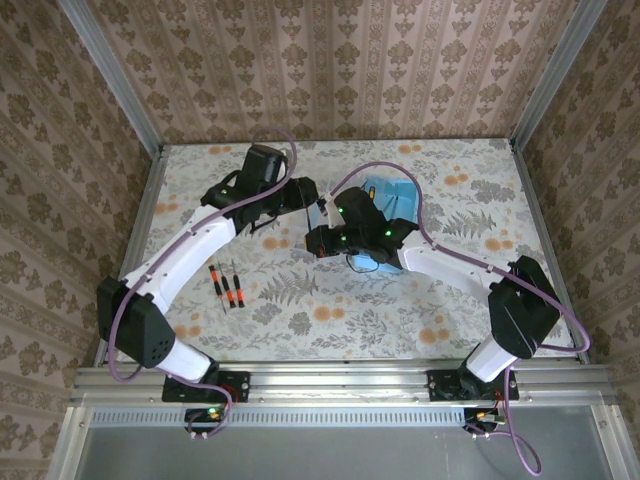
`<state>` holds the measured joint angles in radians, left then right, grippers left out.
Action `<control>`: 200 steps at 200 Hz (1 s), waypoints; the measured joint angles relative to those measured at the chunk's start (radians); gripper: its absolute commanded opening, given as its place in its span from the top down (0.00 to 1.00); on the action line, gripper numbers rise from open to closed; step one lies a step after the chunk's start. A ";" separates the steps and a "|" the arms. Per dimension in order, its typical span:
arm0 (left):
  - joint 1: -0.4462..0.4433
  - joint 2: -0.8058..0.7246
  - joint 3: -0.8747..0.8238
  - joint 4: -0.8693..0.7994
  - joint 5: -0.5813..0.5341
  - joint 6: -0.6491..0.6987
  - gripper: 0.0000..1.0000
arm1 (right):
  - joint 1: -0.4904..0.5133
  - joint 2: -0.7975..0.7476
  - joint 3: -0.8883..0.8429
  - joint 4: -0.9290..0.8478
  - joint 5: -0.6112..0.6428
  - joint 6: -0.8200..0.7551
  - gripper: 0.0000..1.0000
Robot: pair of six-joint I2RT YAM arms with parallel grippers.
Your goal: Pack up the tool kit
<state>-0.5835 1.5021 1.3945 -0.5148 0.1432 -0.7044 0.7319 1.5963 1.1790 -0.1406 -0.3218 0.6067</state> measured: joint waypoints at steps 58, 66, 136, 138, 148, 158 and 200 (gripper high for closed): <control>0.163 -0.188 -0.046 -0.037 0.002 0.043 0.00 | -0.096 -0.085 -0.040 -0.041 0.049 0.003 1.00; 0.192 -0.243 -0.077 -0.034 -0.006 0.045 0.00 | -0.137 -0.090 -0.044 -0.055 0.056 0.007 1.00; 0.259 -0.396 -0.423 -0.036 0.013 0.042 0.00 | -0.307 0.093 0.023 -0.183 0.139 0.009 1.00; 0.260 -0.396 -0.426 -0.038 0.014 0.042 0.00 | -0.307 0.101 0.026 -0.187 0.140 0.009 1.00; 0.266 -0.396 -0.431 -0.040 0.018 0.042 0.00 | -0.307 0.130 0.037 -0.197 0.143 0.009 1.00; 0.270 -0.399 -0.431 -0.037 0.022 0.042 0.00 | -0.309 0.146 0.042 -0.199 0.139 0.010 1.00; 0.291 -0.409 -0.431 -0.037 0.045 0.044 0.00 | -0.310 0.152 0.059 -0.220 0.144 0.006 0.93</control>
<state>-0.2920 1.0927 0.9634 -0.5522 0.1883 -0.6605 0.4217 1.7481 1.2377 -0.3611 -0.1780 0.6125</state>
